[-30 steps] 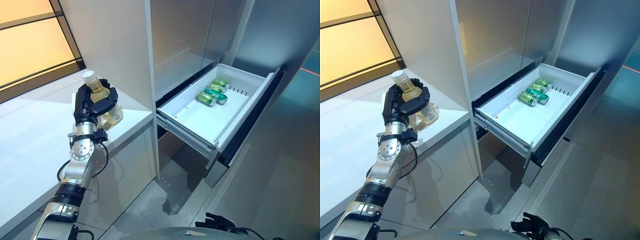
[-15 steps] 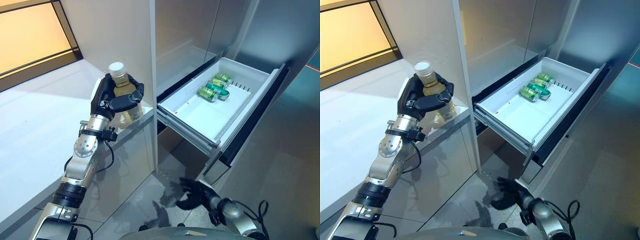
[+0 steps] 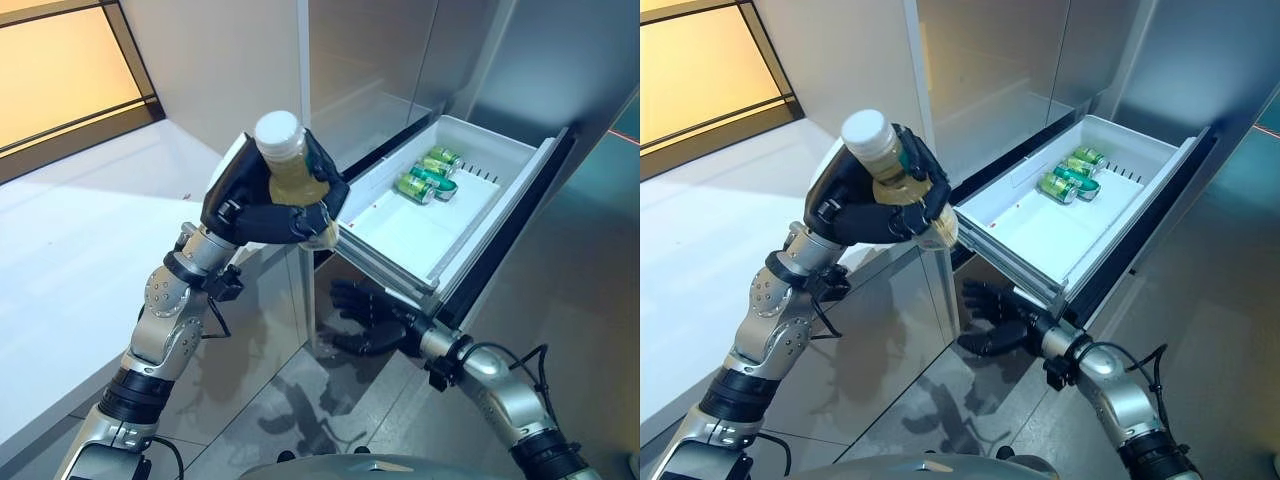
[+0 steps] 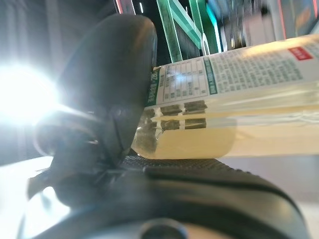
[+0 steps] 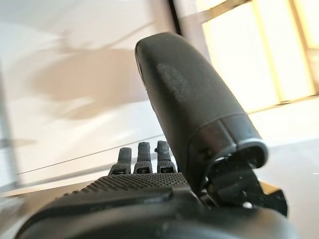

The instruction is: Put drinks into fridge and close the fridge

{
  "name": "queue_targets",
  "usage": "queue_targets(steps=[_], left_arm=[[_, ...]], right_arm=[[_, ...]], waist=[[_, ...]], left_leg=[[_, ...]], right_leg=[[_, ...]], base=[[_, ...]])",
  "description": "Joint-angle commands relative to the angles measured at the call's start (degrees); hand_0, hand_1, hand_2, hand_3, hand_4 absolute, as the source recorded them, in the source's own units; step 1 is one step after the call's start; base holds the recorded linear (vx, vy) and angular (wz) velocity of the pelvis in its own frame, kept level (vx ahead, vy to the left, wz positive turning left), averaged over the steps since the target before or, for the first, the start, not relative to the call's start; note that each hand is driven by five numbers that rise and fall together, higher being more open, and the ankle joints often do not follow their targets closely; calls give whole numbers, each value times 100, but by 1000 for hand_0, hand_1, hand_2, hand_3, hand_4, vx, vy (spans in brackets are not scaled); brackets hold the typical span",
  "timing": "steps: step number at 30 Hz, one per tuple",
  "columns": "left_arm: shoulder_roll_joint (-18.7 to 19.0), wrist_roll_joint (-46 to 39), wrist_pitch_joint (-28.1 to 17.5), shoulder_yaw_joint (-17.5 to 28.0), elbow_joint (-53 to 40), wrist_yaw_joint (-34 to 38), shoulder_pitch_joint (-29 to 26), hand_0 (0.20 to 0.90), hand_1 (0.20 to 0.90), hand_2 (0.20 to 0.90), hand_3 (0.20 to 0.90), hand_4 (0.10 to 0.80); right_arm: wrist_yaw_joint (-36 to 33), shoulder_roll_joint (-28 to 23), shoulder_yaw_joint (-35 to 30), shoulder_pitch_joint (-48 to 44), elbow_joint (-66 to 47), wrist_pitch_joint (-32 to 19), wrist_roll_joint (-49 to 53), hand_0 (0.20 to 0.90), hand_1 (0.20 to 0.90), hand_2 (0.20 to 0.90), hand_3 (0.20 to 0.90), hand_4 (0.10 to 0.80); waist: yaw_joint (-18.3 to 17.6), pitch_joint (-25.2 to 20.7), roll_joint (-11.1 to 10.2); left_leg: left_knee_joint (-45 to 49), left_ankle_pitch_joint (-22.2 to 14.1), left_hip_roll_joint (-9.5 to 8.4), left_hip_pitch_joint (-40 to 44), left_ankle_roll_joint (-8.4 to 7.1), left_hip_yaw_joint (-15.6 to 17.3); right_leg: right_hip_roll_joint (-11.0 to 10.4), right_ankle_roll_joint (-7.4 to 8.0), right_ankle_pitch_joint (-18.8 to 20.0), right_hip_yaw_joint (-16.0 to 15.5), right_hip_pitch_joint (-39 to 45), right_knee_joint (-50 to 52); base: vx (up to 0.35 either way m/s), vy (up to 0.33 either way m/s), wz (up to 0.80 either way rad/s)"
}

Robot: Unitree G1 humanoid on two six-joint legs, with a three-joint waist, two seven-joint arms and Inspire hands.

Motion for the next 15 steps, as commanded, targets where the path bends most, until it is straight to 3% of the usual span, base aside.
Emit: queue_targets(steps=[1,15], left_arm=[[-36,-797,-504,108,-444,-111,-672,300,300,300,200,100],[-47,-462,269,-711,42,271,-1168,300,300,300,200,100]], right_arm=[[449,-22,-308,-832,-832,-172,885,900,900,900,900,800],[987,-435,165,-1647,-1367,301,1369,900,900,900,900,800]], waist=[[30,-352,51],[1,-375,-35]], left_leg=[[58,-660,-125,80,167,35],[79,-631,-166,11,195,43]], right_leg=[[26,342,-510,-50,-165,584],[22,351,-405,4,-231,551]], base=[[-15,1,-6],[0,0,0]])
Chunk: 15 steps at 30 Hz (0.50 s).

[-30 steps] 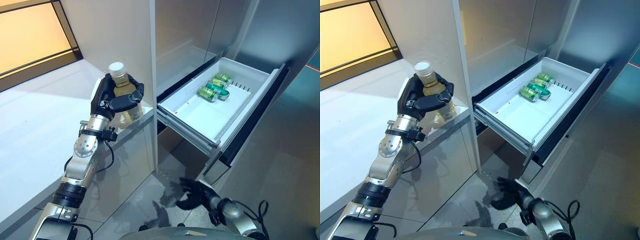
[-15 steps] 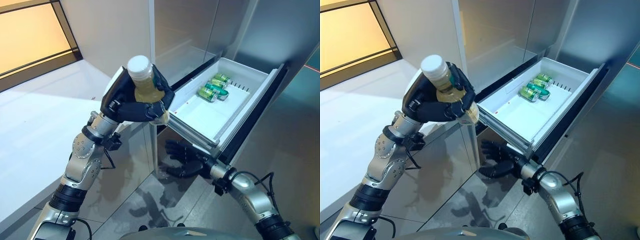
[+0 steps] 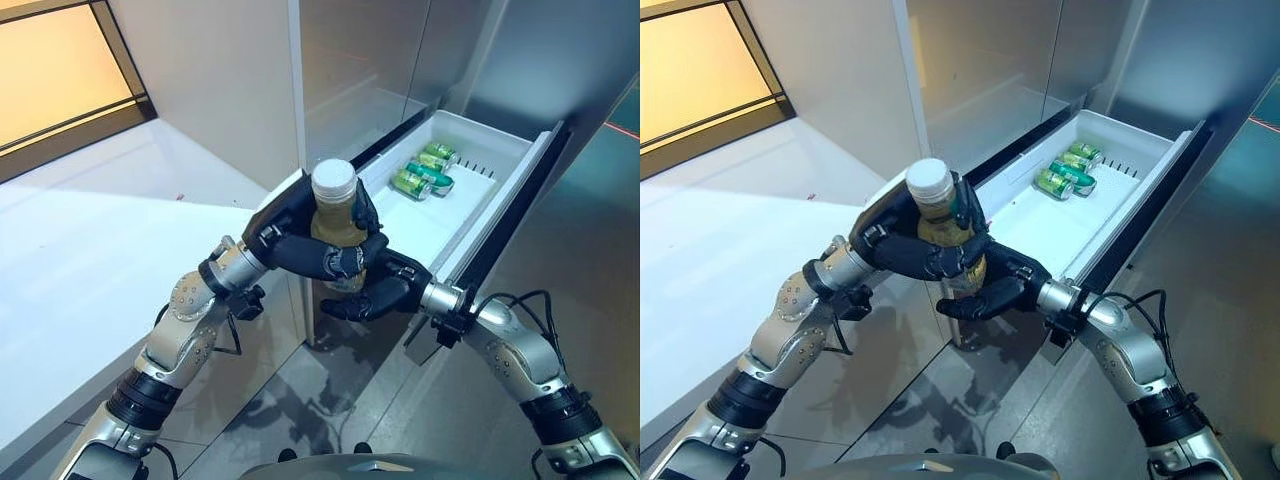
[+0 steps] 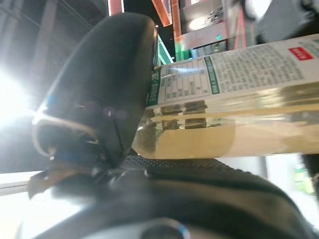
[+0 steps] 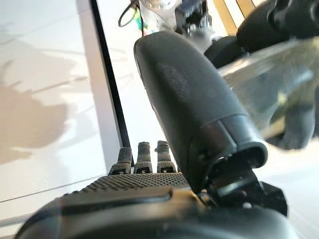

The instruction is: Put drinks into fridge and close the fridge

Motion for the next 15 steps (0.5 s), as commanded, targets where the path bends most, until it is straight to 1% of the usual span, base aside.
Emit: queue_targets(steps=[1,3,5,9,15], left_arm=[[-164,-295,-489,-31,79,393,-1185,300,300,300,200,100],[-148,-266,-459,-85,177,441,-1231,300,300,300,200,100],[-151,-245,-393,-160,283,511,-1268,300,300,300,200,100],[-224,-266,-298,-216,504,503,-1232,300,300,300,200,100],[-359,-114,-155,-276,595,539,-1157,300,300,300,200,100]], right_arm=[[367,39,98,-855,-672,-351,536,900,900,900,900,800],[438,17,161,-929,-692,-366,532,900,900,900,900,800],[469,-11,244,-1021,-719,-500,520,900,900,900,900,800],[421,14,268,-1185,-793,-590,600,900,900,900,900,800],[328,185,311,-1247,-906,-328,913,900,900,900,900,800]], waist=[[51,-386,-56],[50,-387,-60],[53,-389,-65],[60,-391,-66],[87,-388,-73]], left_leg=[[76,-626,-157,70,192,44],[76,-620,-157,69,190,42],[76,-612,-158,64,189,38],[86,-611,-158,53,186,32],[94,-607,-163,39,193,9]], right_leg=[[21,351,-403,-3,-173,548],[23,350,-393,-1,-175,546],[24,350,-385,3,-174,538],[21,351,-377,11,-181,539],[20,349,-367,-7,-181,531]], base=[[0,0,0],[0,0,0],[0,0,0],[0,0,0],[0,0,0]])
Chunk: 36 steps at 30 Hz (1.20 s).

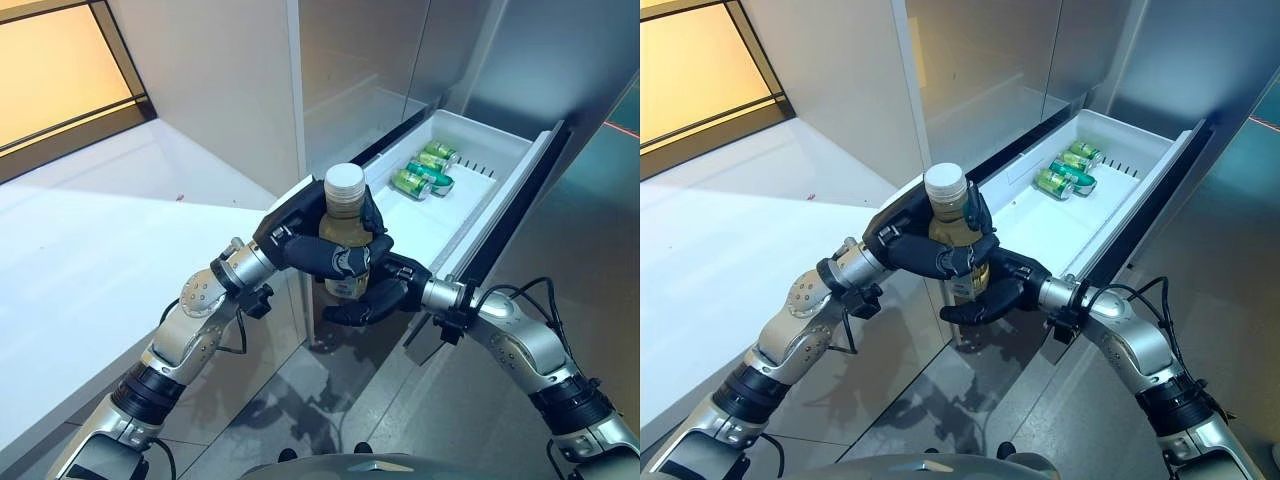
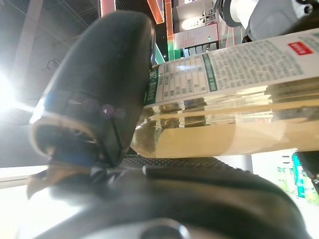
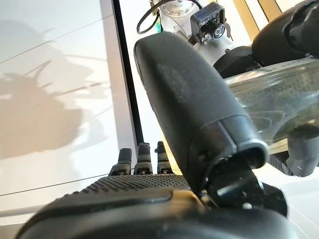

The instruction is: Put drinks into fridge and close the fridge

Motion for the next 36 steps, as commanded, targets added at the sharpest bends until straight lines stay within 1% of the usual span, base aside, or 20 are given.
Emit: queue_targets(steps=[1,4,9,13,16,20,25,26,27,28,29,30,31,32,34,36], left_arm=[[-325,-96,-307,-60,354,335,-960,300,300,300,200,100],[-394,-157,-264,-112,412,319,-950,300,300,300,200,100],[-544,-190,-243,-175,487,288,-868,300,300,300,200,100],[-621,-132,-193,-227,503,299,-805,300,300,300,200,100],[-640,-131,-191,-247,545,290,-800,300,300,300,200,100],[-633,-156,-169,-278,536,286,-791,300,300,300,200,100],[-640,-144,-29,-294,482,227,-725,300,300,300,200,100],[-632,-167,12,-304,477,209,-716,300,300,300,200,100],[-630,-169,69,-312,464,191,-697,300,300,300,200,100],[-624,-162,101,-315,459,176,-689,300,300,300,200,100],[-617,-156,161,-323,464,146,-685,300,300,300,200,100],[-616,-99,235,-355,494,109,-686,300,300,300,200,100],[-615,-37,307,-391,529,72,-699,300,300,300,200,100],[-610,-27,329,-398,538,57,-699,300,300,300,200,100],[-564,52,468,-458,618,-33,-719,300,300,300,200,100],[-538,91,534,-489,673,-85,-729,300,300,300,200,100]], right_arm=[[377,579,111,-1093,-903,-476,947,900,900,900,900,800],[292,671,180,-1113,-892,-353,1113,900,900,900,900,800],[47,926,273,-1043,-799,-174,1667,900,900,900,900,800],[-287,1195,328,-899,-763,28,2300,900,900,900,900,800],[-480,1317,328,-859,-710,96,2522,900,900,900,900,800],[-669,1375,346,-809,-632,36,2526,900,900,900,900,800],[-586,1286,404,-793,-620,11,2151,900,900,900,900,800],[-585,1257,425,-792,-642,3,2122,811,811,811,796,696],[-583,1217,426,-796,-658,4,2114,651,651,651,609,509],[-560,1199,421,-798,-657,-3,2081,571,571,571,516,416],[-544,1179,420,-811,-659,-15,2021,512,512,512,447,347],[-599,1136,438,-871,-668,-17,2002,422,422,422,343,243],[-622,1113,427,-904,-669,-20,1953,392,392,392,307,207],[-627,1099,420,-915,-669,-18,1952,331,331,331,236,136],[-667,1016,392,-1016,-645,-24,1887,300,300,300,200,100],[-699,948,366,-1081,-648,3,1858,300,300,300,200,100]], waist=[[70,-381,-85],[80,-382,-86],[106,-387,-77],[123,-392,-76],[128,-391,-77],[135,-386,-66],[140,-384,-63],[138,-381,-64],[138,-379,-64],[137,-378,-63],[136,-379,-62],[138,-378,-59],[133,-371,-56],[133,-372,-55],[130,-368,-50],[123,-371,-44]], left_leg=[[94,-608,-163,42,194,29],[96,-606,-164,35,193,25],[95,-602,-155,43,191,22],[97,-601,-150,48,192,28],[100,-602,-149,52,193,33],[111,-592,-151,34,196,28],[96,-585,-145,34,192,21],[96,-584,-146,33,192,19],[95,-584,-147,35,193,12],[95,-585,-150,38,194,5],[96,-585,-154,39,195,-2],[96,-583,-157,41,196,-10],[95,-584,-157,49,197,-15],[96,-585,-157,52,198,-17],[104,-584,-162,52,199,-23],[103,-583,-161,53,197,-22]], right_leg=[[16,350,-369,-2,-186,531],[11,354,-364,-14,-189,525],[1,355,-360,-44,-169,511],[-7,362,-354,-82,-152,494],[-11,363,-357,-102,-144,490],[-19,364,-357,-126,-158,500],[-12,355,-365,-140,-155,486],[-12,355,-362,-135,-154,482],[-10,354,-364,-132,-150,480],[-8,352,-365,-129,-147,479],[-4,350,-364,-125,-143,477],[1,347,-360,-116,-138,472],[1,344,-360,-116,-131,472],[3,342,-360,-114,-128,472],[4,339,-357,-111,-122,473],[3,341,-354,-109,-119,467]], base=[[0,0,0],[0,0,0],[6,1,1],[0,0,0],[0,0,0],[0,0,0],[0,0,0],[0,0,0],[0,0,0],[0,0,0],[0,0,0],[0,0,0],[0,0,0],[0,0,0],[0,0,0],[0,0,0]])
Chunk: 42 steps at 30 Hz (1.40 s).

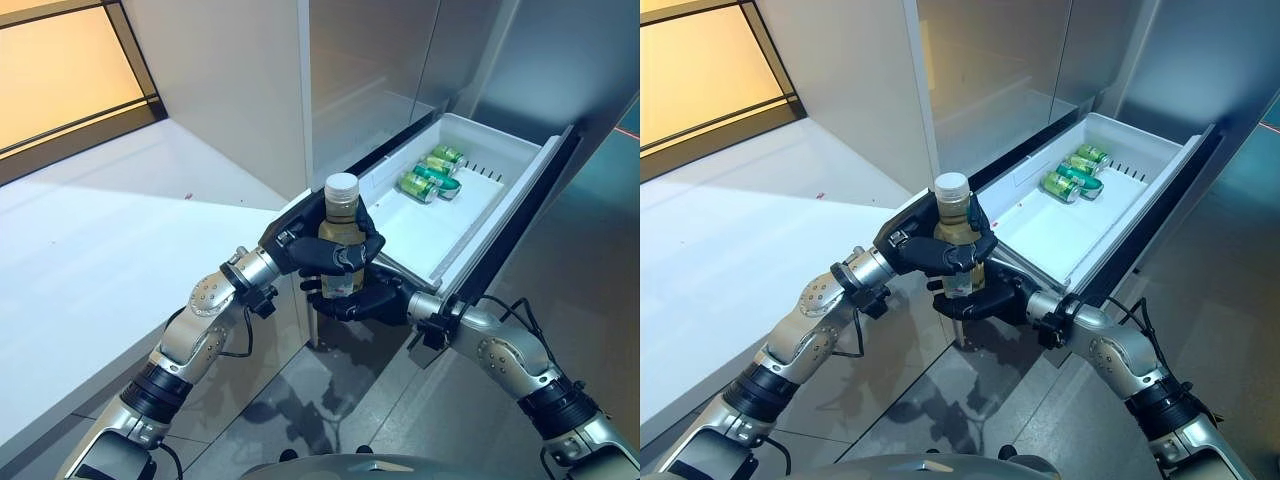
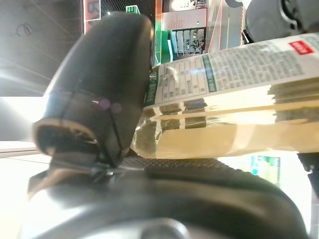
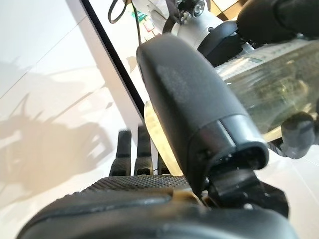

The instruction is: Put drinks into fridge and close the fridge

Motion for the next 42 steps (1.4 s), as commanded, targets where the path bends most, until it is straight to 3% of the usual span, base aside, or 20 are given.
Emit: queue_targets(steps=[1,9,15,16,17,23,35,38,42], left_arm=[[-335,95,-138,-479,285,-317,-721,300,300,300,200,100],[-247,-22,-40,-560,399,-641,-717,300,300,300,200,100],[-302,-53,-332,-641,390,-802,-663,300,300,300,200,100],[-301,-23,-425,-632,371,-807,-656,535,535,535,475,375],[-295,-11,-538,-632,357,-778,-662,900,900,900,900,800],[-327,-213,-1222,-481,257,-423,-642,900,900,900,900,800],[-505,-198,-2597,238,-287,670,-560,900,900,900,900,800],[-560,-331,-2797,402,-423,946,-617,900,900,900,900,800],[-619,-417,-2656,583,-550,1261,-645,900,900,900,900,800]], right_arm=[[412,725,-137,-1135,-952,-651,656,300,300,300,200,100],[-8,562,-198,-1442,-847,-470,1106,300,300,300,200,100],[-258,618,-223,-1437,-753,-561,1171,300,300,300,200,100],[-315,624,-249,-1435,-754,-570,1157,300,300,300,200,100],[-370,619,-276,-1451,-736,-602,1114,300,300,300,200,100],[-795,521,-598,-1602,-511,-959,994,300,300,300,200,100],[-1841,277,-1480,-2018,34,-1294,1027,300,300,300,200,100],[-1951,286,-1570,-2076,212,-1473,549,300,300,300,200,100],[-2146,173,-1646,-2187,367,-1630,-64,300,300,300,200,100]], waist=[[36,-364,-64],[45,-369,-59],[47,-369,-54],[51,-367,-55],[52,-368,-56],[71,-359,-89],[188,-392,-224],[211,-410,-237],[235,-422,-245]], left_leg=[[102,-590,-162,28,199,35],[104,-601,-167,33,204,35],[114,-610,-161,35,205,50],[117,-611,-157,33,203,54],[118,-612,-157,31,202,54],[101,-618,-144,44,183,39],[160,-620,-159,-43,162,-87],[172,-619,-160,-59,160,-121],[181,-617,-161,-66,155,-161]], right_leg=[[12,338,-354,-28,-182,465],[17,331,-345,-20,-178,460],[17,317,-340,-32,-169,451],[16,314,-341,-37,-166,449],[16,311,-341,-39,-164,446],[16,296,-347,-71,-148,440],[22,220,-393,-182,-170,494],[17,212,-408,-211,-178,519],[15,196,-438,-239,-179,558]], base=[[0,0,0],[0,0,0],[0,0,0],[0,0,0],[0,0,0],[0,0,0],[-1,-9,3],[-6,-4,1],[10,-4,9]])
